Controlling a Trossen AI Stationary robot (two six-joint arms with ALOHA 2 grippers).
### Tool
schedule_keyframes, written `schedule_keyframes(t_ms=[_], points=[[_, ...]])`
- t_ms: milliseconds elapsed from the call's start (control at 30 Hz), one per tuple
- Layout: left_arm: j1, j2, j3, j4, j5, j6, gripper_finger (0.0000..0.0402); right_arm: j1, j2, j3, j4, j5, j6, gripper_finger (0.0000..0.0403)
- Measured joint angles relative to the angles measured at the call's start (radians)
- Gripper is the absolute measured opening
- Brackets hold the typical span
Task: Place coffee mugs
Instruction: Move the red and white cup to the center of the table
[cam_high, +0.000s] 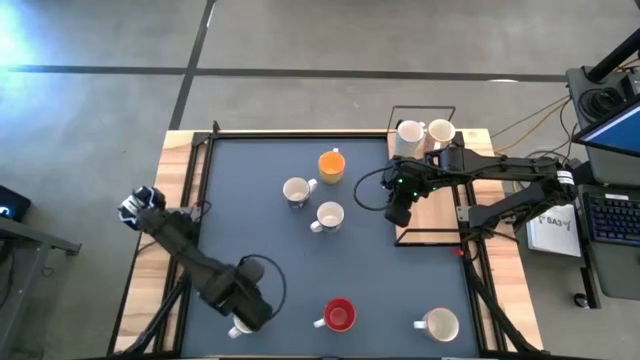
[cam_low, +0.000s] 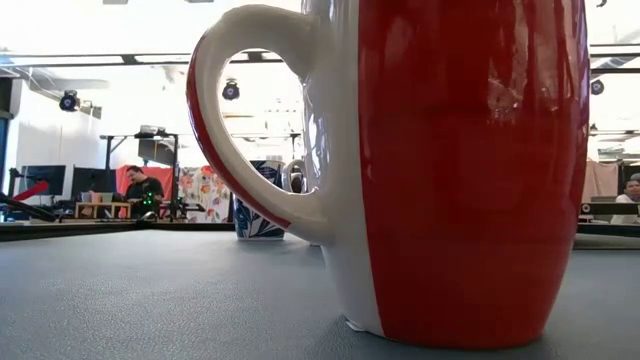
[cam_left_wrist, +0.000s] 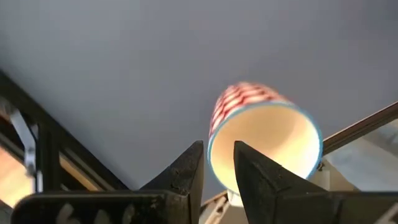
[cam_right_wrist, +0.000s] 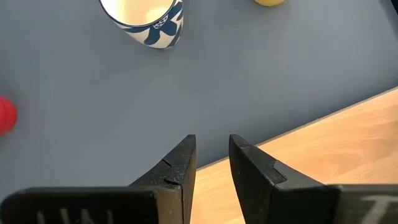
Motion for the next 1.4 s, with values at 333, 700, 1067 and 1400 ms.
schedule_keyframes(t_ms=[333,700,1067,1400], points=[[-0.039,0.000,-0.102,0.077,0.028,-0.078,0.0071,0.000,0.000,0.000,0.000,0.000,-0.011,0.0093],[-0.039,0.001,-0.281,0.300,0.066,-0.097,0.0066,0.000,0.000,0.000,0.001,0.000,-0.011,0.0086],[0.024,-0.003,-0.320,0.338,0.083,-0.033,0.0019,0.000,0.000,0.000,0.005,0.000,-0.008,0.0089],[0.152,-0.001,-0.318,0.323,0.063,0.157,0.0015,0.000,0.000,0.000,0.008,0.000,0.004,0.0087]])
